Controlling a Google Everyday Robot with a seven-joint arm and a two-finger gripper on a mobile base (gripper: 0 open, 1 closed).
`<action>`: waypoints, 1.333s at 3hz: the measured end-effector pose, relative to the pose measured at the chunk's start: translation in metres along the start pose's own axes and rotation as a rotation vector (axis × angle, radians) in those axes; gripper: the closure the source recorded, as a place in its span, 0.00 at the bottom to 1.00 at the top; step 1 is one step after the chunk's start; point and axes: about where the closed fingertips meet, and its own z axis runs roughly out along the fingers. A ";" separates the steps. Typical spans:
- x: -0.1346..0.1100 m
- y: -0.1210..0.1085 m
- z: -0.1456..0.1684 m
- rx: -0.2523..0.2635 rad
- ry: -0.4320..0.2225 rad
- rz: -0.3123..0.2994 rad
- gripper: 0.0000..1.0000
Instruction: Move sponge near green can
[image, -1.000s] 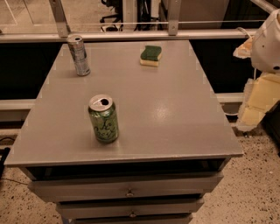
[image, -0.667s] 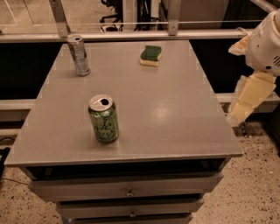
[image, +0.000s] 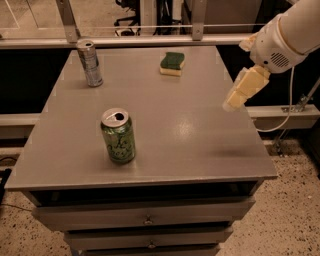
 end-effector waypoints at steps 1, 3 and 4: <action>0.000 0.000 0.000 0.000 0.000 0.000 0.00; -0.044 -0.038 0.063 0.051 -0.145 0.034 0.00; -0.063 -0.074 0.103 0.074 -0.223 0.106 0.00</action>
Offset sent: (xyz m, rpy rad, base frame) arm 0.0338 0.0271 -0.0150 0.0818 -0.0627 0.0101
